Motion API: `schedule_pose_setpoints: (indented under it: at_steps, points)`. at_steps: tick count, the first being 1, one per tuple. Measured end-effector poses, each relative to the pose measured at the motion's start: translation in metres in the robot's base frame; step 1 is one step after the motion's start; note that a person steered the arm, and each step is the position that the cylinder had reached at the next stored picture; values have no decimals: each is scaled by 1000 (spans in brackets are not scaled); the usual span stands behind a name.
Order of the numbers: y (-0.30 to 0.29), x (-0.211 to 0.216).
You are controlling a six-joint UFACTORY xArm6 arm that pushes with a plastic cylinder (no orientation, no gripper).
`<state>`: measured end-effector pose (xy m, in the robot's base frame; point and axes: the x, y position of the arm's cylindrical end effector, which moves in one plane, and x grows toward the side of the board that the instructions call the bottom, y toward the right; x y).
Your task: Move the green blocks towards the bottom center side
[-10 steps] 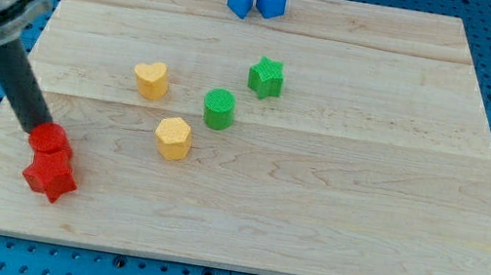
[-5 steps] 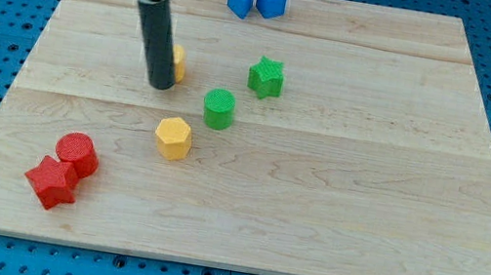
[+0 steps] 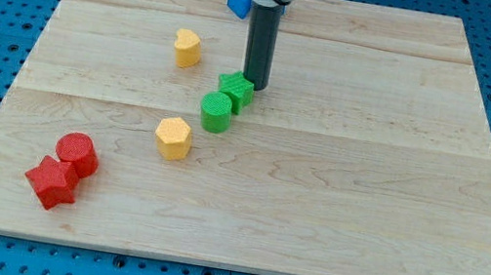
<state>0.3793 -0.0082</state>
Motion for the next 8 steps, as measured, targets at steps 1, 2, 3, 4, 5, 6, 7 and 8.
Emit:
schedule_pose_setpoints:
  at_steps: [1, 2, 3, 4, 5, 6, 7, 8]
  points:
    - [-40, 21]
    - [-22, 47]
    - [-18, 42]
    - [-38, 18]
    - [-44, 40]
    - [-40, 64]
    - [-40, 93]
    - [-47, 72]
